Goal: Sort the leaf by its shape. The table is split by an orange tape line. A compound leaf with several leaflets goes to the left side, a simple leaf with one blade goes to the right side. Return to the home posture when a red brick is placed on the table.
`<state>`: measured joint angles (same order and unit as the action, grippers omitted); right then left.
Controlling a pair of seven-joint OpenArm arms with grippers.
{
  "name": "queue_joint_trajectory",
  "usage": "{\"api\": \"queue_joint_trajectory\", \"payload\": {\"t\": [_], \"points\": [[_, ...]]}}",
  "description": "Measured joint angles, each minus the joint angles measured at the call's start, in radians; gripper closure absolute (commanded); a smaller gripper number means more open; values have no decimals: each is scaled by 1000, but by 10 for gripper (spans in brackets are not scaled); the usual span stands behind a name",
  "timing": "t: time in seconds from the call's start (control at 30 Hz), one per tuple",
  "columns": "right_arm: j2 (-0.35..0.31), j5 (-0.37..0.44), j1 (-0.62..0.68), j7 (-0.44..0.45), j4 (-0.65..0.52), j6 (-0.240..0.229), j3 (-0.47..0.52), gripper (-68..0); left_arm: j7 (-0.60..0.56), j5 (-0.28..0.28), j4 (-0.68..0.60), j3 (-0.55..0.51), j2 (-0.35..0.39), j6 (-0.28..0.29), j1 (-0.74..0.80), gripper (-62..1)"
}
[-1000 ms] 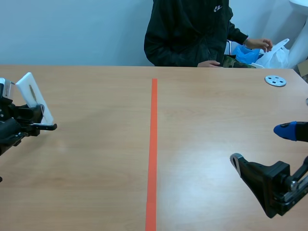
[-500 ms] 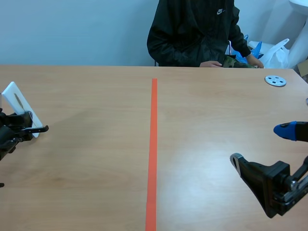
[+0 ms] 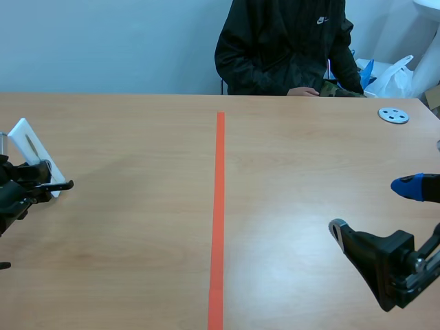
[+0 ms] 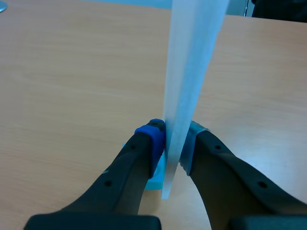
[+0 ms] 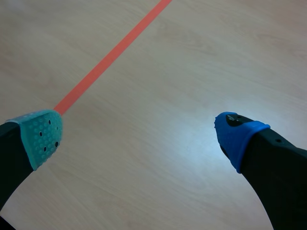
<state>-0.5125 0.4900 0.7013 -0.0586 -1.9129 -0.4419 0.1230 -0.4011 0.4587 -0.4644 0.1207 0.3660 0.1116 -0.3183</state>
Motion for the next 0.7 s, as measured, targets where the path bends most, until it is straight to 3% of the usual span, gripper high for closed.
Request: {"api": "queue_joint_trajectory", "payload": {"t": [0.1,0.27,0.43,0.7], "points": [[0,0,0,0,0,0,0,-679,0,-5,0,0,0,0,0,-107],[0,0,0,0,0,0,0,-679,0,-5,0,0,0,0,0,-200],[0,0,0,0,0,0,0,-679,5,-5,0,0,0,0,0,-206],[0,0,0,-4,0,0,0,-679,-43,-4,-2,0,17,1,1,-565]]}}
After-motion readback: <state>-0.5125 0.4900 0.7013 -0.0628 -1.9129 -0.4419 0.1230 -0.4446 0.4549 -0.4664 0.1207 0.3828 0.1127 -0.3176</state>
